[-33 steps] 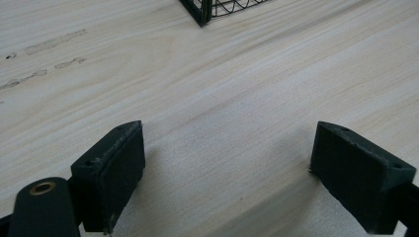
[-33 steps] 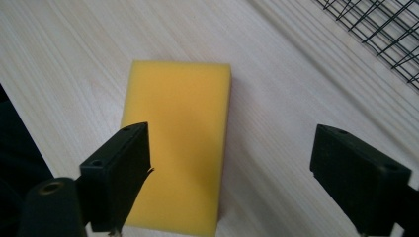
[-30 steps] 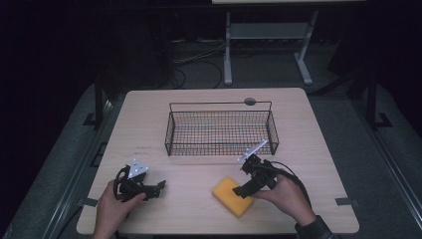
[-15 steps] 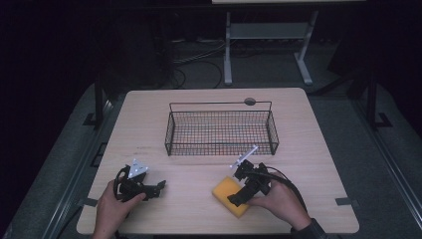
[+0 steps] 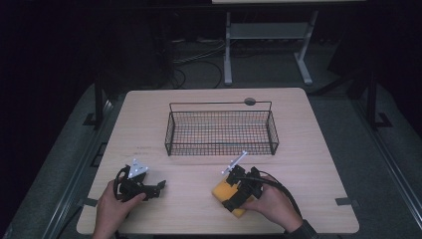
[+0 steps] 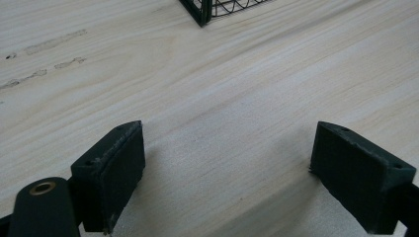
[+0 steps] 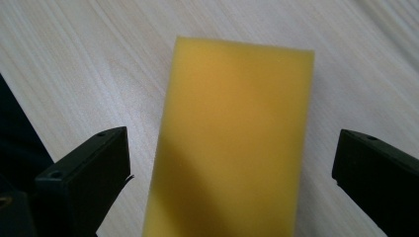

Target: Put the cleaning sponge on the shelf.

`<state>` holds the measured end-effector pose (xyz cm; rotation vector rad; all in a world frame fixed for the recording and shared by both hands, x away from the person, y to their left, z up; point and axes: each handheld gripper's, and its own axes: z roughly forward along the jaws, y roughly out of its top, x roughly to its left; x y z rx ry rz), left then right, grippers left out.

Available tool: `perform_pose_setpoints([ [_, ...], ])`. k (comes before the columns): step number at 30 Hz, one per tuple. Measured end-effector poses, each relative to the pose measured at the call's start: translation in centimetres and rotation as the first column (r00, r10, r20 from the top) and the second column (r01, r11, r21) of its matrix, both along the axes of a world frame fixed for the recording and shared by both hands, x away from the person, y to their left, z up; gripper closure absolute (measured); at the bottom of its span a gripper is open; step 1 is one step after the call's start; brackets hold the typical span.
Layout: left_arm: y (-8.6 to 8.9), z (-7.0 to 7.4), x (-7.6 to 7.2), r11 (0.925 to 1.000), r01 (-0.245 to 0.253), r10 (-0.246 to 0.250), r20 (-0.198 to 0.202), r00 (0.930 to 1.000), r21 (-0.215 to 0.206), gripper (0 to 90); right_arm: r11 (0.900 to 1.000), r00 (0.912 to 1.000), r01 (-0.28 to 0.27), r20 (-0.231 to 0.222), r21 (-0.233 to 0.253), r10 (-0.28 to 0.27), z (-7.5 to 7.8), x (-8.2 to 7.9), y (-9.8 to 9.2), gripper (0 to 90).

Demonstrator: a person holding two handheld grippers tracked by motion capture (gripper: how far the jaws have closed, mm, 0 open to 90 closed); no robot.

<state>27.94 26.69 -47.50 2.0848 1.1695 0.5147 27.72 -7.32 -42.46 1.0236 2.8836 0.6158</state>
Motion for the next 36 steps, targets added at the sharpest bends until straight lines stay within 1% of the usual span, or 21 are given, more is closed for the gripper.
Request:
perform_pose_setpoints([
  [3, 0.0, 0.0, 0.0, 1.0, 0.0, 0.0, 0.0, 1.0, 0.0, 12.6, 1.0, 0.9999, -0.011, 0.001, -0.013, 0.011, -0.4, 0.1, 0.3, 1.0],
  [6, 0.0, 0.0, 0.0, 1.0, 0.0, 0.0, 0.0, 1.0, 0.0, 12.6, 1.0, 0.9999, -0.013, -0.008, -0.017, 0.013, -0.8, 0.1, 0.5, 1.0],
  [10, 0.0, 0.0, 0.0, 1.0, 0.0, 0.0, 0.0, 1.0, 0.0, 12.6, 0.999, 0.9996, -0.024, -0.015, -0.036, 0.024, -1.3, 0.1, 0.7, 1.3],
  [12, 0.0, 0.0, 0.0, 1.0, 0.0, 0.0, 0.0, 1.0, 0.0, 12.6, 0.999, 0.9995, -0.027, -0.015, -0.04, 0.026, -1.4, 0.0, 0.8, 5.1],
  [13, 0.0, 0.0, 0.0, 1.0, 0.0, 0.0, 0.001, 1.0, 0.0, 12.6, 0.999, 0.9995, -0.026, -0.017, -0.034, 0.025, -1.4, 0.0, 0.8, 5.1],
  [16, 0.0, 0.0, 0.0, 1.0, 0.0, 0.0, 0.0, 1.0, 0.0, 12.6, 0.998, 0.9994, -0.031, -0.015, -0.045, 0.031, -1.4, 0.0, 0.8, 5.8],
  [20, 0.0, 0.0, 0.0, 1.0, 0.0, 0.0, 0.0, 1.0, 0.0, 12.6, 0.998, 0.9994, -0.032, -0.015, -0.045, 0.031, -1.4, 0.0, 0.8, 6.9],
  [21, 0.0, 0.0, 0.0, 1.0, 0.0, 0.0, 0.001, 1.0, -0.001, 12.7, 0.999, 0.9994, -0.031, -0.016, -0.045, 0.03, -1.4, 0.0, 0.8, 7.6],
  [22, 0.0, 0.0, 0.0, 1.0, 0.0, 0.0, 0.001, 1.0, 0.0, 12.6, 0.998, 0.9994, -0.034, -0.014, -0.048, 0.033, -1.4, -0.1, 0.8, 10.6],
  [27, 0.0, 0.0, 0.0, 1.0, 0.0, 0.0, 0.0, 1.0, 0.0, 12.6, 0.998, 0.9993, -0.035, -0.011, -0.051, 0.035, -1.4, -0.1, 0.8, 14.7],
  [29, 0.0, 0.0, 0.0, 1.0, 0.0, 0.0, 0.0, 1.0, 0.0, 12.6, 0.998, 0.9991, -0.041, -0.009, -0.051, 0.041, -1.4, -0.1, 0.8, 19.2],
  [36, 0.0, 0.0, 0.0, 1.0, 0.0, 0.0, 0.001, 1.0, -0.001, 12.6, 0.998, 0.9989, -0.047, -0.004, -0.05, 0.047, -1.3, -0.2, 0.7, 22.4],
])
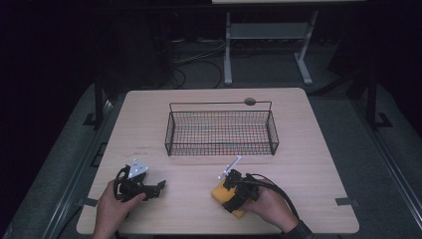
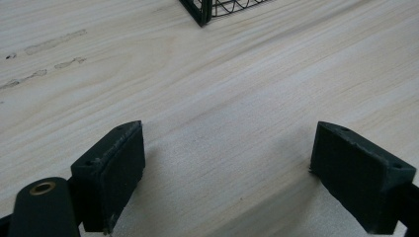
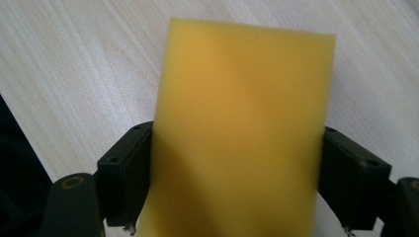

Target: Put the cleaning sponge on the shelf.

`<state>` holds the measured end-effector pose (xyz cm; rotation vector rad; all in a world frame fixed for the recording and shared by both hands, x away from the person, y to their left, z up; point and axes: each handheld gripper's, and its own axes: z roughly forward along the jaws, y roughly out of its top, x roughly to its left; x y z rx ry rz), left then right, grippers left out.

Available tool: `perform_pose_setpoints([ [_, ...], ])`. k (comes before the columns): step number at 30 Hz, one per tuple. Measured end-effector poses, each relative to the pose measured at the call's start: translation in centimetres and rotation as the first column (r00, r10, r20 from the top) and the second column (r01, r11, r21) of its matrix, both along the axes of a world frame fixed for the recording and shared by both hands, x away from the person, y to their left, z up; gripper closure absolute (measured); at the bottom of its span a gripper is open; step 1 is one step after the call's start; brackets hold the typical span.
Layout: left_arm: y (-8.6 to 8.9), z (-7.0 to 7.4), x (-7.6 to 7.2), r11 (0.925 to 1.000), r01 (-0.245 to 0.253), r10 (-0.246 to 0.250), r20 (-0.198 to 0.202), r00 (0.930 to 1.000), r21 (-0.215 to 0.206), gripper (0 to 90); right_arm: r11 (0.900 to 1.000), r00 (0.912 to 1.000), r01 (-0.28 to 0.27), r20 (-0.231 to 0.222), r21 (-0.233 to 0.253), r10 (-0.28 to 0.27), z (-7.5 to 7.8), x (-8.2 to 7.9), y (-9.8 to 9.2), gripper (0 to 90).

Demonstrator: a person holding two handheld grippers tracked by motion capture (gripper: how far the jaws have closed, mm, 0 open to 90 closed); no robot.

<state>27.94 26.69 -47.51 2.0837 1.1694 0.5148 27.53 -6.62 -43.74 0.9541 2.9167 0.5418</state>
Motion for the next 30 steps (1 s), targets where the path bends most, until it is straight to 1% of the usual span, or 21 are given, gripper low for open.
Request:
perform_pose_setpoints([
  [10, 0.0, 0.0, 0.0, 1.0, 0.0, 0.0, 0.0, 1.0, 0.001, 12.6, 1.0, 1.0, -0.001, -0.003, 0.009, 0.001, 0.3, 0.1, -0.2, 23.2],
  [24, 0.0, 0.0, 0.0, 1.0, 0.001, -0.001, -0.002, 1.0, 0.002, 12.6, 1.0, 1.0, 0.007, 0.006, 0.022, -0.008, 1.5, 0.4, -1.2, 23.4],
  [25, 0.0, 0.0, 0.0, 1.0, 0.0, 0.0, 0.0, 1.0, 0.001, 12.6, 0.999, 0.9999, 0.014, 0.004, 0.029, -0.014, 1.6, 0.4, -1.3, 23.5],
  [29, 0.0, 0.0, 0.0, 1.0, 0.0, 0.0, 0.0, 1.0, 0.001, 12.6, 1.0, 0.9999, 0.006, 0.013, 0.018, -0.006, 1.8, 0.5, -1.7, 23.5],
  [30, 0.0, 0.0, 0.0, 1.0, 0.0, 0.0, 0.0, 1.0, 0.001, 12.6, 1.0, 0.9999, 0.011, 0.011, 0.02, -0.011, 1.9, 0.5, -1.8, 23.5],
])
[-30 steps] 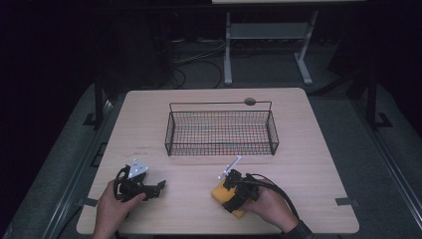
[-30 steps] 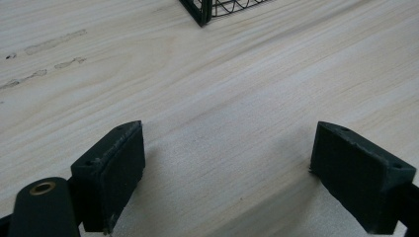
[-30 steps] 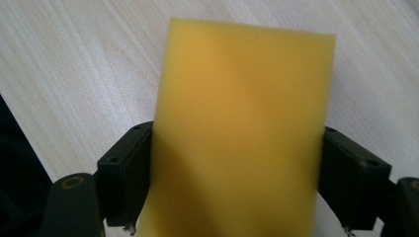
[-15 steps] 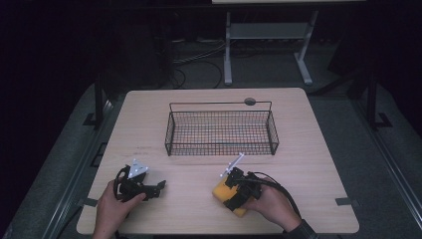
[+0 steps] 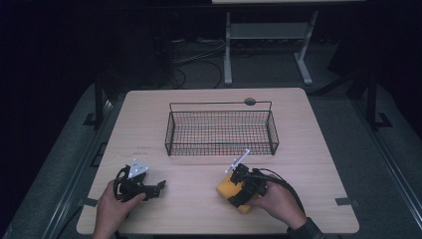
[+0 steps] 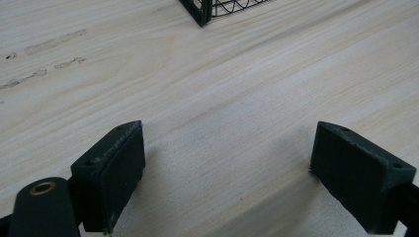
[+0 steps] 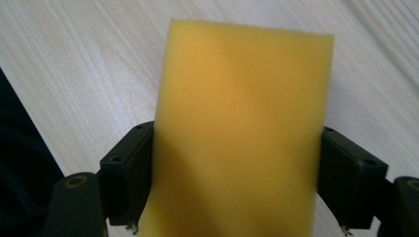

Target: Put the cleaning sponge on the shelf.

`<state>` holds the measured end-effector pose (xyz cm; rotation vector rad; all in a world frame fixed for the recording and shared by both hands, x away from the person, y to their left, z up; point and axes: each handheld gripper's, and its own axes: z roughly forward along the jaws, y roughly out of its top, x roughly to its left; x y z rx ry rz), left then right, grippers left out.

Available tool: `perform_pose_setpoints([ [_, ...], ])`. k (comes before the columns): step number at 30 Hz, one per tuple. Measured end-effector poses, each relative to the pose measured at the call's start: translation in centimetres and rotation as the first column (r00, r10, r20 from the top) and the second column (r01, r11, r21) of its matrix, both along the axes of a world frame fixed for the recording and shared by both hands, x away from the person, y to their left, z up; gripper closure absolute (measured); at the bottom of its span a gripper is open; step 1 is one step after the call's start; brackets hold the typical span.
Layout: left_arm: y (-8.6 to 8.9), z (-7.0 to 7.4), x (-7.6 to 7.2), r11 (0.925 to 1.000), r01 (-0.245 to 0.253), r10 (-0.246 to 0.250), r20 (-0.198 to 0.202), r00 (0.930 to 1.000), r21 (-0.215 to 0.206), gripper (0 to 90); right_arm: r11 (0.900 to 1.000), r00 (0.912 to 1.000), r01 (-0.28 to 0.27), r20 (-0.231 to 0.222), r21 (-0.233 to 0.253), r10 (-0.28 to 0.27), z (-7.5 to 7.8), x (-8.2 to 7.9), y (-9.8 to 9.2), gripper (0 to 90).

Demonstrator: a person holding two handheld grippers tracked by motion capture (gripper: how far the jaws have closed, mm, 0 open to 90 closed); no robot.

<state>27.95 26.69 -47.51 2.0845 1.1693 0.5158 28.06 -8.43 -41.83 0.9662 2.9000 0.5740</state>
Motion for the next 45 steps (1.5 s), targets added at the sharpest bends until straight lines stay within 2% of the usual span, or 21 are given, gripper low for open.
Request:
perform_pose_setpoints([
  [13, 0.0, 0.0, 0.0, 1.0, 0.0, 0.0, -0.001, 1.0, 0.0, 12.6, 0.999, 0.9996, 0.029, -0.005, 0.017, -0.029, 1.1, 0.6, -1.3, 23.7],
  [38, 0.0, 0.0, 0.0, 1.0, -0.002, 0.002, 0.0, 1.0, -0.003, 12.6, 0.996, 0.997, 0.07, 0.031, 0.054, -0.071, 3.8, 1.7, -3.9, 23.7],
  [45, 0.0, 0.0, 0.0, 1.0, -0.002, 0.002, 0.001, 1.0, -0.003, 12.6, 0.993, 0.9947, 0.088, 0.046, 0.079, -0.092, 5.0, 2.2, -5.0, 23.8],
])
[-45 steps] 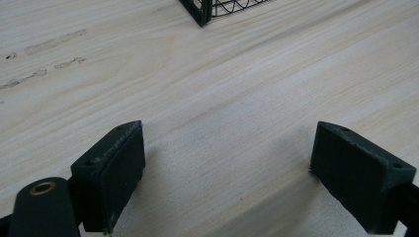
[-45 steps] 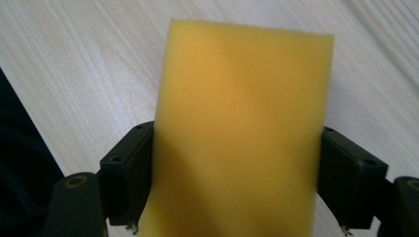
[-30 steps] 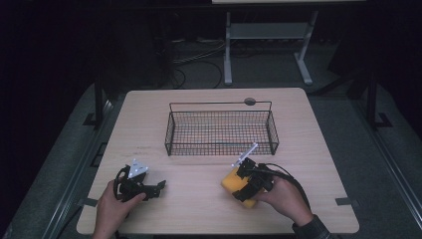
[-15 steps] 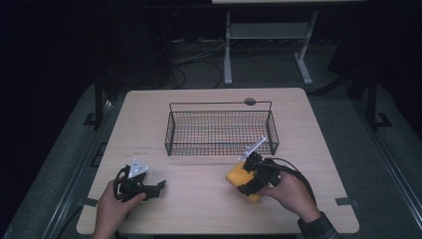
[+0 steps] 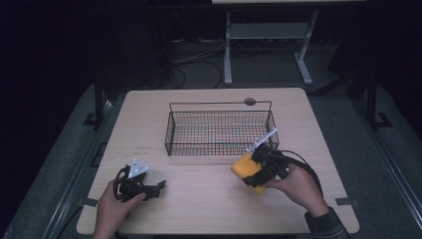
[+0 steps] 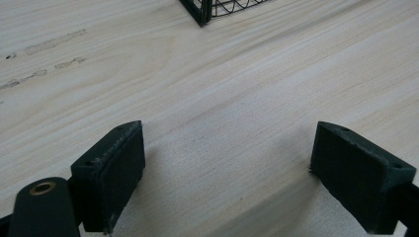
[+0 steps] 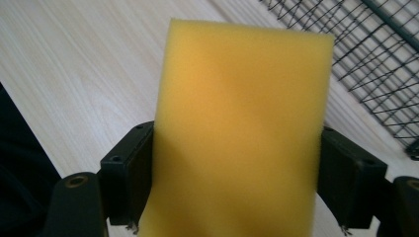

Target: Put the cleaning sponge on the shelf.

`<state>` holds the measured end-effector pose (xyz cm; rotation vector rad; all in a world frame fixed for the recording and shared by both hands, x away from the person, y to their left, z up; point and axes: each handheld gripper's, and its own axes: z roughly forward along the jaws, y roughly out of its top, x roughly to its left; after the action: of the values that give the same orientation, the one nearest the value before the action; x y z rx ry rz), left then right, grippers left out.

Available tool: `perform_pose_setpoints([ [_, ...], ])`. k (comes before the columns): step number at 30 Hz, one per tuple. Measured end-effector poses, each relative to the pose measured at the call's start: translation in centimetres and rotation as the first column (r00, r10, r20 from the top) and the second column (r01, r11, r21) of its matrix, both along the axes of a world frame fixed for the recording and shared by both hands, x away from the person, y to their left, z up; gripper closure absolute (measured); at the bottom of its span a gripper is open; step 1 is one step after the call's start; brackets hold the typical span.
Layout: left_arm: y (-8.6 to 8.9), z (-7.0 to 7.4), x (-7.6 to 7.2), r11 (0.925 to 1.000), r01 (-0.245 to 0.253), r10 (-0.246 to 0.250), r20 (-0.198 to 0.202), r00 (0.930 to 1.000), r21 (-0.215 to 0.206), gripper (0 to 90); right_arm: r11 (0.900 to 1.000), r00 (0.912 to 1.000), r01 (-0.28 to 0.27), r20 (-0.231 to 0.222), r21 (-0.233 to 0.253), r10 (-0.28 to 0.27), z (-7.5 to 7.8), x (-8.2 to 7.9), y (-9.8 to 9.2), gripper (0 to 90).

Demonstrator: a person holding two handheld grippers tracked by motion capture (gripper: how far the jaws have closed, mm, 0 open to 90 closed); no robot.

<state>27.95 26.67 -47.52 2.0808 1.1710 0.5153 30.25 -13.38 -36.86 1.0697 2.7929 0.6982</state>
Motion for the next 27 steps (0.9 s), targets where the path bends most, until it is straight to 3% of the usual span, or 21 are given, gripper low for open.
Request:
perform_pose_setpoints([
  [13, 0.0, 0.0, 0.0, 1.0, 0.001, -0.001, 0.001, 1.0, 0.002, 12.6, 0.998, 0.9979, 0.062, 0.016, 0.021, -0.063, 1.5, 1.9, -2.3, 23.8],
  [27, 0.0, 0.0, 0.0, 1.0, 0.001, -0.001, 0.001, 1.0, 0.002, 12.6, 0.993, 0.9918, 0.12, 0.043, 0.017, -0.12, 2.3, 4.1, -3.2, 23.7],
])
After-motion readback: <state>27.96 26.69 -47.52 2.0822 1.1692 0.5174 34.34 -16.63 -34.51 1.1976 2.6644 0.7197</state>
